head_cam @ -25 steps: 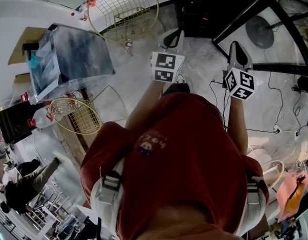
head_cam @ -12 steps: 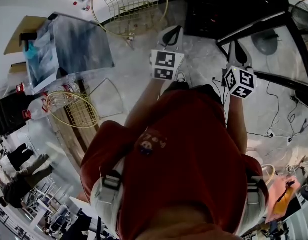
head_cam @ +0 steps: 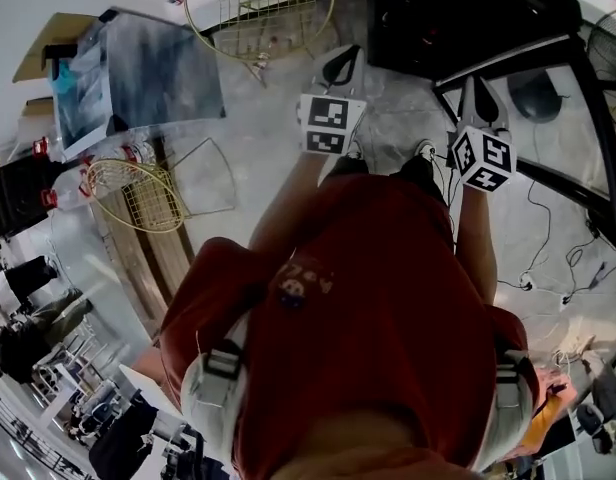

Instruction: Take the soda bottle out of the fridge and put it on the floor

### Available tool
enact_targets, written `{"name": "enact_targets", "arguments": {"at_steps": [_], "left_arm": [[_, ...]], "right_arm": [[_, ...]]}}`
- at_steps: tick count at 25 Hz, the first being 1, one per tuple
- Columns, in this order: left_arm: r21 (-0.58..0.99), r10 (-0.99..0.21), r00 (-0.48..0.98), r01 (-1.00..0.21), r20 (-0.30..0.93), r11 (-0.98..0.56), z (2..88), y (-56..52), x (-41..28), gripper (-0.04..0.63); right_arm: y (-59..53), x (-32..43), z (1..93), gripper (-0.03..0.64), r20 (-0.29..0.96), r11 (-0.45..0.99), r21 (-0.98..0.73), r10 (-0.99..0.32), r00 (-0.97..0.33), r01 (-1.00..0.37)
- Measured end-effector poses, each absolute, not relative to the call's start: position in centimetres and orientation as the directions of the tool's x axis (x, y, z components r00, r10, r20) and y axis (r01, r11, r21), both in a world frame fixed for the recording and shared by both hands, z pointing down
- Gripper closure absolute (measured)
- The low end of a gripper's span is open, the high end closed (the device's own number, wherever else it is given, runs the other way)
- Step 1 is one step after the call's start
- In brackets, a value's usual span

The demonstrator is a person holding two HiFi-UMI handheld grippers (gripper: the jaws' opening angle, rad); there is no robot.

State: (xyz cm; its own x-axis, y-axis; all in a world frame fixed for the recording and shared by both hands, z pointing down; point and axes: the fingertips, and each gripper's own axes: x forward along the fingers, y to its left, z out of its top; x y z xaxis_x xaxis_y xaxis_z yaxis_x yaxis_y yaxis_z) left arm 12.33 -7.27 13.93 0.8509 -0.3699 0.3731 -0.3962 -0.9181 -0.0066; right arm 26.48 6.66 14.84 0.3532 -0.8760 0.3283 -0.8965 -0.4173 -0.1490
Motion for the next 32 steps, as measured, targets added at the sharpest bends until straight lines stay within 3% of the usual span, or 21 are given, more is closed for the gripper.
{"name": "enact_targets", "arguments": {"at_steps": [9, 17, 32], "left_arm": [[0.008, -0.487, 0.785, -0.53, 0.384, -0.848, 14.1, -3.3, 19.0, 0.595], [0.004, -0.521, 0.754, -0.57, 0.4, -0.822, 14.7, 0.7, 19.4, 0.597], [-0.001, -0.55, 0.759, -0.587, 0.349, -0.81, 13.5, 0.1, 15.7, 0.597]], "right_arm": [[8.6, 34.6, 16.4, 0.618, 0.33, -0.292, -0.201, -0.919, 0.216, -0.935], [10.4, 35.0, 17.1, 0.618, 0.346, -0.186, -0.207, -0.932, 0.106, -0.96], [11.2, 32.1, 16.3, 0.618, 0.339, -0.226, -0.179, -0.928, 0.155, -0.958]]}}
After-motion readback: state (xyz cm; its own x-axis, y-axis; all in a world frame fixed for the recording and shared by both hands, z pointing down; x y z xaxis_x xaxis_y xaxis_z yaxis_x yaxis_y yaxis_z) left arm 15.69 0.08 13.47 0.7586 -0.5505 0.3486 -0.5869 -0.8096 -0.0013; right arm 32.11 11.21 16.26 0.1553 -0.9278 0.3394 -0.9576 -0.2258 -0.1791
